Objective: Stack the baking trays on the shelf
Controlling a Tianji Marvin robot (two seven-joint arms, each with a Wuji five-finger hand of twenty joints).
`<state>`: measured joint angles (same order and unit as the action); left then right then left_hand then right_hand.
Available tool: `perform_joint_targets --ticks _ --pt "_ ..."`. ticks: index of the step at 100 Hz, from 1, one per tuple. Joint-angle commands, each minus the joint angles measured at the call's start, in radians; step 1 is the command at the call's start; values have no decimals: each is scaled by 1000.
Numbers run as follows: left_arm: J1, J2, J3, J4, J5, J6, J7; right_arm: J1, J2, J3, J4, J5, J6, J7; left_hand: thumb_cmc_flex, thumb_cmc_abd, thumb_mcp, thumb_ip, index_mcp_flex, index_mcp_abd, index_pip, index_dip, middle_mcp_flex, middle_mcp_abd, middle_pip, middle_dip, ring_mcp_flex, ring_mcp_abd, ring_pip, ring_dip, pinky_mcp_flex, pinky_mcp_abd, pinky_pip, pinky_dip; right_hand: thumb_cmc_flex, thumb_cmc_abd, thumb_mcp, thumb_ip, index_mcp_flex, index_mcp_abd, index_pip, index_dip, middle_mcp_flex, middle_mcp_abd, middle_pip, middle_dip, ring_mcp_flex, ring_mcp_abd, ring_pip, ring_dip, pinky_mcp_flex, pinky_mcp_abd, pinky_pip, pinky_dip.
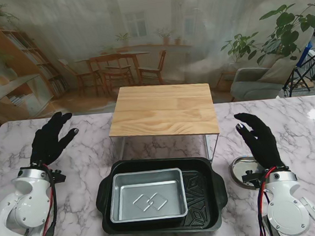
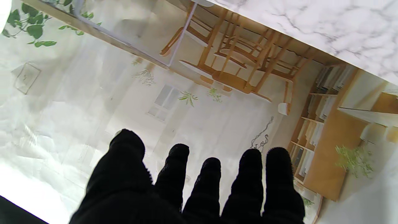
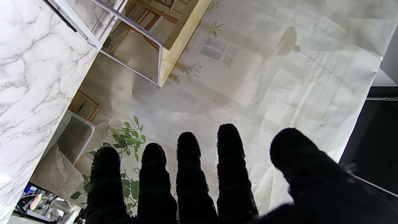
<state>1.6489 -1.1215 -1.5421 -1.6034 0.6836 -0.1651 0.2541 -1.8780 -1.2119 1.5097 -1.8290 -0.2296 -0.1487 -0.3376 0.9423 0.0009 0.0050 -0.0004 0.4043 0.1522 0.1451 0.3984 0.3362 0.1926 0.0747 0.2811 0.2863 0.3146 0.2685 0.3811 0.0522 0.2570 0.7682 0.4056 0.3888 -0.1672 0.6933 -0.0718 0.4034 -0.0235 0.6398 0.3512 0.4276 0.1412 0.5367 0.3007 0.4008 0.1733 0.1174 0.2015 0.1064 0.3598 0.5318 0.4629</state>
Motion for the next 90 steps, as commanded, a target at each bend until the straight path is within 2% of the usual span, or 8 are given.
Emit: perform_joint_targets --ticks 1,22,40,46,57,79,90 --pt "-1 -10 14 -1 6 -6 -17 2 0 -4 4 3 10 7 7 48 -22 17 5 -22 0 10 20 -21 13 16 4 -25 -26 -3 -13 -4 -29 -18 -24 -15 -14 -11 -9 -6 -1 12 8 -3 7 -3 20 -27 40 7 -5 -30 10 -5" --pt "15 -22 42 -3 -101 -15 -34 8 2 -6 7 -3 19 15 24 39 -19 17 87 -63 30 17 137 -9 51 32 82 -19 -8 19 11 37 -15 2 -41 -33 -26 -11 -6 -7 -2 12 6 -4 5 -4 16 -29 37 6 -7 -34 10 -5" --pt "31 -32 57 -5 -209 -7 -55 11 2 -9 11 -14 24 12 52 28 -15 18 149 -25 62 45 150 0 52 37 90 -9 -8 38 4 45 -11 16 -53 -50 -29 -9 -6 -8 -2 13 7 -5 4 -4 14 -30 36 6 -11 -35 9 -5" --pt "36 -34 53 -8 -238 -5 -66 12 3 -11 11 -16 25 12 54 32 -16 18 153 -5 59 47 151 2 49 37 84 -9 -14 40 -3 37 -16 17 -55 -55 -30 -9 -4 -8 -2 13 7 -7 4 -4 14 -29 36 6 -10 -36 9 -5" --pt "37 -40 49 -11 -276 -26 -60 14 3 -14 13 -19 27 14 55 33 -16 18 160 -1 54 48 161 2 49 39 89 -10 -15 45 -2 37 -19 22 -56 -63 -29 -8 -4 -7 -2 13 6 -5 4 -4 15 -29 36 6 -9 -36 11 -4" --pt "27 -32 55 0 -193 -5 -49 16 6 -13 14 -46 23 12 51 43 -18 18 150 2 43 48 145 0 40 39 76 -16 -24 48 -15 30 -34 24 -57 -87 -22 -5 0 -12 4 17 12 -11 11 -1 22 -29 41 8 -2 -34 16 -2" --pt "20 -22 60 10 -111 14 -46 12 14 6 12 -77 56 38 47 49 -20 17 146 0 36 43 139 -4 39 40 78 -18 -24 49 -10 29 -37 26 -60 -84 -20 -5 -5 -10 4 18 6 -10 9 -1 17 -31 41 7 -6 -36 15 -2"
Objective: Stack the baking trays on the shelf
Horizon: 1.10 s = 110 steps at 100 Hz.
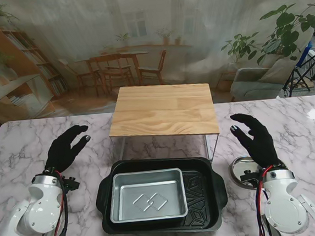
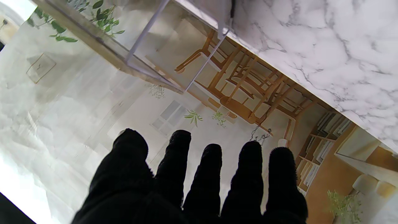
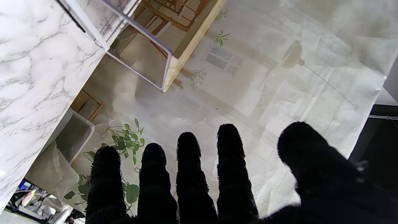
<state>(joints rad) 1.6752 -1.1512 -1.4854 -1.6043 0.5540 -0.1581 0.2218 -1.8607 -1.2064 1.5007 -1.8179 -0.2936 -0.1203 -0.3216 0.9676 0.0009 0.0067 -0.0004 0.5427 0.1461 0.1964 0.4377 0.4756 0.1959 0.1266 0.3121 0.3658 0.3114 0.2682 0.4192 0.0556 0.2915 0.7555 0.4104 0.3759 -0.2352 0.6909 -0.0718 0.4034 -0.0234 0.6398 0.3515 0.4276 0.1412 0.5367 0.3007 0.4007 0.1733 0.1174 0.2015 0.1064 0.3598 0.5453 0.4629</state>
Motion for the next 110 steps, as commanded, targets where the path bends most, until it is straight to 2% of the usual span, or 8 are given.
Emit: perform_joint_targets --ticks 1,32,52,67,76,86,96,110 --pt "-6 8 3 11 21 7 -15 -5 9 17 1 -16 29 25 22 49 -22 17 8 6 -15 3 -1 -8 -13 9 -2 -15 -24 11 -13 -5 -25 21 -48 -17 -17 -4 -6 -11 4 17 5 -9 9 -1 17 -31 41 8 -6 -36 2 -2" --pt "-8 8 -5 18 18 0 -12 -10 40 146 26 -193 90 110 26 46 -22 19 13 10 -11 5 10 -4 -7 10 2 -12 -24 12 -14 -3 -33 24 -56 -73 -3 -2 -24 -34 14 24 -39 -19 18 4 4 -41 44 8 -6 -45 10 1" --pt "-7 11 -8 17 37 1 -13 9 64 194 94 -340 134 149 26 49 -21 20 14 10 -9 8 10 -4 -8 9 4 -12 -24 13 -12 -4 -36 26 -36 -169 93 -5 -120 -34 35 32 -77 -43 64 18 10 -54 74 17 -9 -63 39 5" --pt "-3 12 -15 17 40 2 -18 41 84 197 159 -459 149 169 28 48 -20 21 15 11 -7 13 11 -3 -8 10 2 -10 -24 13 -15 -4 -37 27 -30 -246 191 -13 -137 14 47 17 -110 -21 97 28 23 -63 106 26 5 -89 82 -11" --pt "0 12 -18 16 43 3 -17 62 96 191 188 -515 170 196 29 48 -19 22 16 13 -7 14 12 -2 -8 10 3 -9 -23 13 -14 -4 -38 28 -23 -309 265 -15 -96 37 63 5 -120 -21 85 17 13 -74 94 3 -21 -112 67 -90" --pt "3 11 -21 14 40 4 -16 90 111 177 229 -591 194 218 31 48 -19 22 16 12 -7 17 14 -3 -7 10 3 -9 -23 13 -14 -4 -38 28 14 -356 314 -11 -60 59 79 8 -122 -14 89 18 19 -76 100 -5 -6 -138 93 -122" --pt "3 11 -20 14 41 5 -15 120 124 155 272 -657 214 234 29 49 -20 22 18 14 -7 17 15 -2 -7 10 2 -8 -24 13 -15 -3 -39 29 31 -381 329 -11 -41 66 98 20 -116 -6 116 29 43 -69 134 5 18 -157 169 -144" --pt "3 12 -18 12 41 8 -21 161 135 120 339 -715 245 232 30 49 -20 22 18 13 -8 19 12 -2 -9 10 3 -10 -23 14 -15 -5 -39 30 27 -396 308 -20 -40 79 116 35 -101 8 214 84 80 -54 251 77 37 -173 316 -171"
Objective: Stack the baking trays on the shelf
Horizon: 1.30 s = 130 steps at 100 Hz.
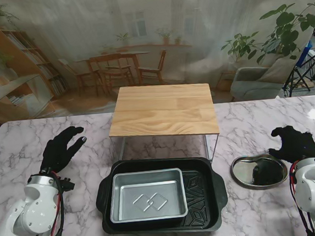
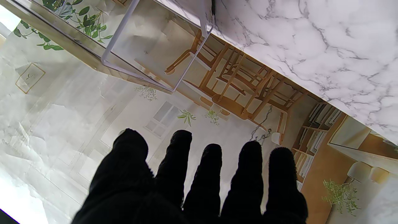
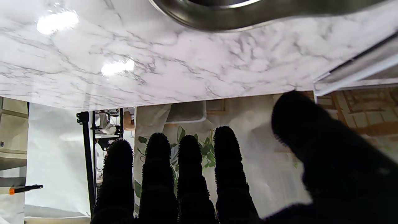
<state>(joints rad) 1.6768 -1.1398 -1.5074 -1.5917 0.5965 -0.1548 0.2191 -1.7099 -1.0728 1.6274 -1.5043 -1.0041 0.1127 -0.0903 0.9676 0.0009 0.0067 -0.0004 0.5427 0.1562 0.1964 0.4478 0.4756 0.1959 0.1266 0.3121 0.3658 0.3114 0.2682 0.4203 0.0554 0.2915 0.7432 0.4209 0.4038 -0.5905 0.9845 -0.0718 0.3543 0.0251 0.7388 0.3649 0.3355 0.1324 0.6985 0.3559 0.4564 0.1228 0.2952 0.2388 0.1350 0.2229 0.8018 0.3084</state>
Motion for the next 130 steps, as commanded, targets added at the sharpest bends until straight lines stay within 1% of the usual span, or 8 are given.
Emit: perform_joint_targets --ticks 1,21,36,67,92,111,119,130 --pt "2 1 4 -1 -2 5 -19 12 2 -9 29 -7 14 1 29 49 -20 22 19 3 -8 9 12 -2 -9 10 3 -9 -23 13 -14 -4 -27 20 -1 -41 10 -21 9 31 21 24 -12 18 61 37 25 -2 92 52 10 -36 80 -12" --pt "3 2 6 -3 -3 10 -24 41 12 -50 85 -56 39 -6 29 50 -20 22 20 4 -8 11 12 -1 -9 10 1 -9 -24 13 -15 -5 -27 21 -14 -59 -35 -24 19 39 44 52 19 20 164 170 62 11 354 211 85 -33 310 88" --pt "3 1 7 -4 -2 10 -22 52 21 -71 99 -88 59 30 30 50 -20 22 21 5 -8 12 12 -1 -9 10 2 -9 -23 13 -14 -5 -27 21 0 -91 46 3 26 44 45 60 15 15 135 181 70 2 428 260 125 -41 407 180" --pt "3 2 10 -5 0 14 -27 85 33 -134 152 -149 107 44 31 49 -19 23 20 3 -8 15 9 0 -10 10 1 -9 -23 13 -15 -5 -27 23 -19 -84 -6 -16 46 38 58 69 16 12 122 172 66 0 411 252 125 -41 408 209" --pt "3 3 12 -6 -1 18 -30 115 33 -171 189 -144 136 29 31 50 -19 23 20 3 -8 16 8 -2 -10 9 1 -10 -23 13 -16 -5 -28 23 -21 -59 -19 -16 42 29 63 78 -14 22 109 159 48 -2 393 242 106 -38 390 212" --pt "3 3 13 -5 -1 18 -29 140 36 -194 210 -145 161 46 31 50 -19 23 22 4 -9 16 7 -2 -10 10 1 -8 -23 13 -15 -5 -28 23 -32 -17 1 -12 47 24 59 78 -29 23 94 143 30 -4 372 231 83 -29 377 216" --pt "2 3 13 -4 1 18 -28 150 36 -208 219 -141 174 58 31 50 -19 23 22 5 -8 17 7 -2 -10 10 1 -9 -22 13 -15 -5 -28 24 -35 -6 18 -10 64 11 62 79 -33 24 89 138 26 -4 366 228 74 -24 371 218" --pt "2 3 13 -5 1 18 -28 157 36 -224 228 -131 188 69 30 51 -20 23 21 5 -9 17 7 -2 -10 10 1 -9 -22 13 -15 -5 -27 24 -40 -2 38 -13 144 -54 72 83 -36 30 79 127 23 -1 365 228 70 -18 363 222"
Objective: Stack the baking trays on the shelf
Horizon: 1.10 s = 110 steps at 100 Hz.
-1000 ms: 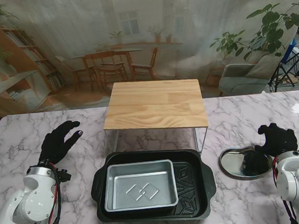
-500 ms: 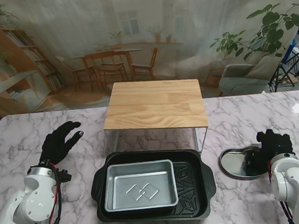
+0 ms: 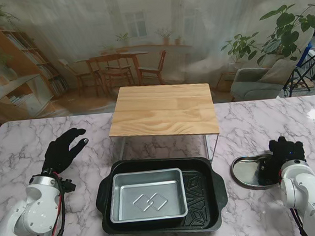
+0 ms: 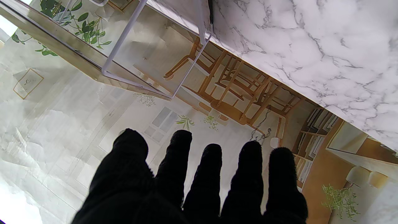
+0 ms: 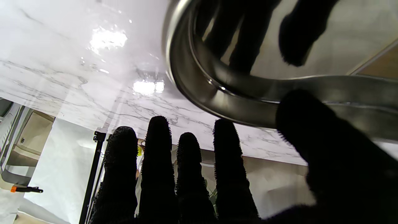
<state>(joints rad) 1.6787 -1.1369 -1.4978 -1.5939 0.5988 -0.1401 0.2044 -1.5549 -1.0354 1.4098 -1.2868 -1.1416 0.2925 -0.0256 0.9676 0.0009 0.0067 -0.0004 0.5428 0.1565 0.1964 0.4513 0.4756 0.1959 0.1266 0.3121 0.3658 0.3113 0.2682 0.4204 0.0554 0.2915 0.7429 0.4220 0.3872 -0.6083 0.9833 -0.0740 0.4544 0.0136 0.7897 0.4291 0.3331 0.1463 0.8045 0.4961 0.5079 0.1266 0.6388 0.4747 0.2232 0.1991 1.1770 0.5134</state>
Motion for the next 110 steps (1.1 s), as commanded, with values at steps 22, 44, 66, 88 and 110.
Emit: perform_joint_targets --ticks 22,44,66,88,110 --pt "1 0 5 -3 -2 5 -15 7 -6 -28 26 41 32 -4 31 50 -19 23 22 5 -9 14 6 -2 -10 9 0 -9 -23 13 -15 -5 -28 23 11 -8 52 -66 103 -145 132 76 -32 14 -35 -22 -31 -7 20 -5 -24 9 -23 25" --pt "1 0 5 -4 -2 6 -14 12 -14 -48 47 86 56 -27 32 50 -19 23 21 4 -9 14 5 -2 -10 9 1 -10 -22 13 -15 -5 -28 23 144 -48 56 -156 94 -304 436 133 55 -14 -58 -45 -19 -4 -48 -46 -45 27 -57 20" --pt "0 0 6 -4 0 7 -14 19 -17 -66 53 117 102 -3 32 51 -19 23 20 4 -8 15 4 -3 -10 9 1 -10 -23 13 -15 -6 -28 23 223 -35 61 -176 36 -349 572 315 337 -49 -112 -70 77 17 -215 -148 -46 50 -138 -24" --pt "0 0 6 -3 -1 6 -13 20 -24 -67 57 145 110 -24 29 52 -20 23 21 4 -9 14 4 -3 -10 9 1 -10 -22 13 -15 -5 -28 23 298 -66 96 -189 19 -343 639 281 698 -131 61 -125 308 -5 -242 -172 67 43 -168 -150" --pt "0 0 8 -3 -1 9 -13 6 -31 -40 43 198 86 -25 29 53 -20 23 20 4 -10 14 4 -3 -9 9 2 -9 -22 14 -15 -5 -27 23 410 -33 87 -170 0 -342 637 321 686 -122 333 -115 459 11 -266 -190 212 35 -135 -227"
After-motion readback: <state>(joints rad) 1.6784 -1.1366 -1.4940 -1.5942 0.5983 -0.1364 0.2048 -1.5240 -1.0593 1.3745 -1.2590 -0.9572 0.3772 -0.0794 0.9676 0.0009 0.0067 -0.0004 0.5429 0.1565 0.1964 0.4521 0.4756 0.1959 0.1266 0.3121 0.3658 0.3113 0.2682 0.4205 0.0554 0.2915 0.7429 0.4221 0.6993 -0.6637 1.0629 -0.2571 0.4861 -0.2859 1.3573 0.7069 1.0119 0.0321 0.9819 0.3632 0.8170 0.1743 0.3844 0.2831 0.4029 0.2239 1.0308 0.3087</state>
